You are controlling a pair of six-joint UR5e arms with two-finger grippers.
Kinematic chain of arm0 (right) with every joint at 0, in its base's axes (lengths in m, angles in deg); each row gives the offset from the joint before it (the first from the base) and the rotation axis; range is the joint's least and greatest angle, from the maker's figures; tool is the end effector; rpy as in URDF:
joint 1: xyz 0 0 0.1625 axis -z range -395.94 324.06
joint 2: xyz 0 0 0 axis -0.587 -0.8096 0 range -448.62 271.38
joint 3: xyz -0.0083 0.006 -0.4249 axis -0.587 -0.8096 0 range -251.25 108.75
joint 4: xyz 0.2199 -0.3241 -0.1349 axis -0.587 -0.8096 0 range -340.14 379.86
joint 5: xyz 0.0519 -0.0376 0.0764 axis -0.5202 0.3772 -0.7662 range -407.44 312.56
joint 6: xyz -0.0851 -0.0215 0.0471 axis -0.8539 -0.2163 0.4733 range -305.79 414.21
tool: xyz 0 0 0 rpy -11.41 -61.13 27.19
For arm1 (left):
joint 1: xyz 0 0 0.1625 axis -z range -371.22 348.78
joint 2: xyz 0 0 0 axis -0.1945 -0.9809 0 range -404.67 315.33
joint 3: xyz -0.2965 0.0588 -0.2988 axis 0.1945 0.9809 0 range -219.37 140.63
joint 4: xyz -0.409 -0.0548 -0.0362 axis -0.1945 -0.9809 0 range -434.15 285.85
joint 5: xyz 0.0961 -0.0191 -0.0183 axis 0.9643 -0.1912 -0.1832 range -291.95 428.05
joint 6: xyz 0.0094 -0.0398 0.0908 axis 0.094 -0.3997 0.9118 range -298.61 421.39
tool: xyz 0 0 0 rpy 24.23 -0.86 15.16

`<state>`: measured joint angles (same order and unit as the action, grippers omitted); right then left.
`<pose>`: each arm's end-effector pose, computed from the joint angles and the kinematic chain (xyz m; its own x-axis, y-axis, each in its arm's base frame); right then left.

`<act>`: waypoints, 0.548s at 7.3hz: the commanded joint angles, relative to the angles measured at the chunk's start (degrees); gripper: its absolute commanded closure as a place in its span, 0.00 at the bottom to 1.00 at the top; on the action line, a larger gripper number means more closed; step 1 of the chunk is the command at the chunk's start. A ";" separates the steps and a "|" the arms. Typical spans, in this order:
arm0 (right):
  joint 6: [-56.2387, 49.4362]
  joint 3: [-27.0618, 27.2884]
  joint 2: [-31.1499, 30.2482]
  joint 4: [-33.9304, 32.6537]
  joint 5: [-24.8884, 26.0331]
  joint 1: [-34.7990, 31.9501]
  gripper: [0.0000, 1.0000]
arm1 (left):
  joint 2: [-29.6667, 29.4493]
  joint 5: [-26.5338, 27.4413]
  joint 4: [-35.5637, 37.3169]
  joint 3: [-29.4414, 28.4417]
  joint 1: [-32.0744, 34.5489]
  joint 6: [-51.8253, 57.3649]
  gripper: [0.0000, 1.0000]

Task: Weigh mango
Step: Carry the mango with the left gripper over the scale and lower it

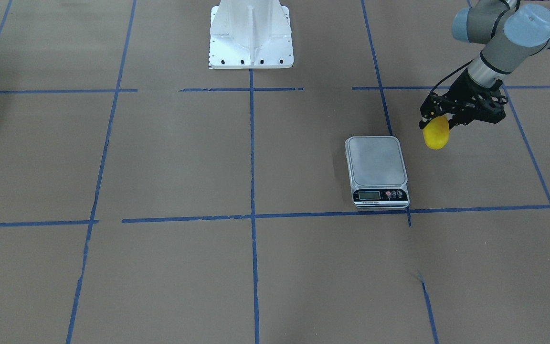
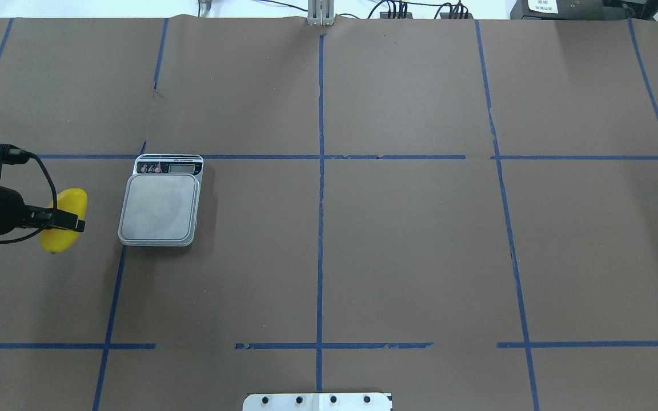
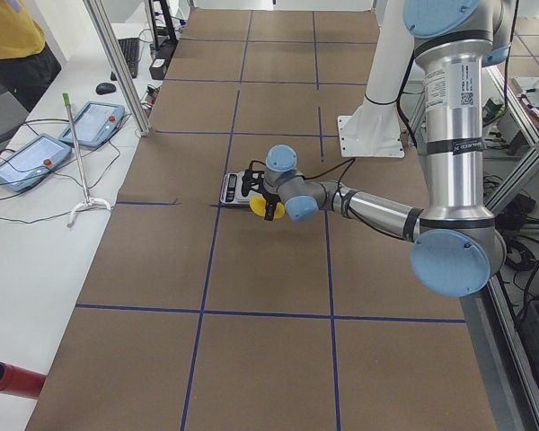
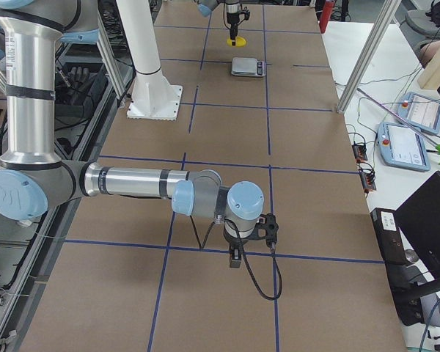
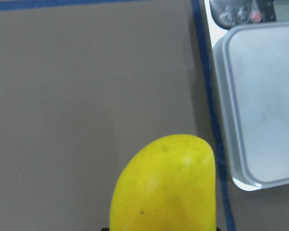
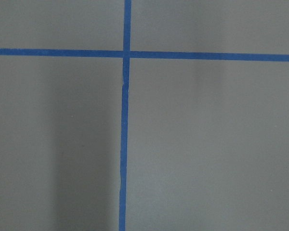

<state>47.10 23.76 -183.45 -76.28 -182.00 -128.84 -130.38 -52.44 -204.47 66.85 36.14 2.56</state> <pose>0.0860 -0.4444 0.6657 0.7087 -0.0151 0.7054 0.0378 0.9991 -0.0165 0.2648 -0.4098 0.4789 0.5421 0.0697 -0.8374 0.0952 0.9851 0.1436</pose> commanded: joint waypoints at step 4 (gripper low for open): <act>0.00 0.00 0.00 -0.02 0.00 0.00 0.00 | -19.92 0.52 18.95 -6.38 0.28 -9.28 1.00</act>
<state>47.09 23.76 -183.45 -76.29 -182.00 -128.84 -147.22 -52.07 -189.83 60.95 36.57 -6.22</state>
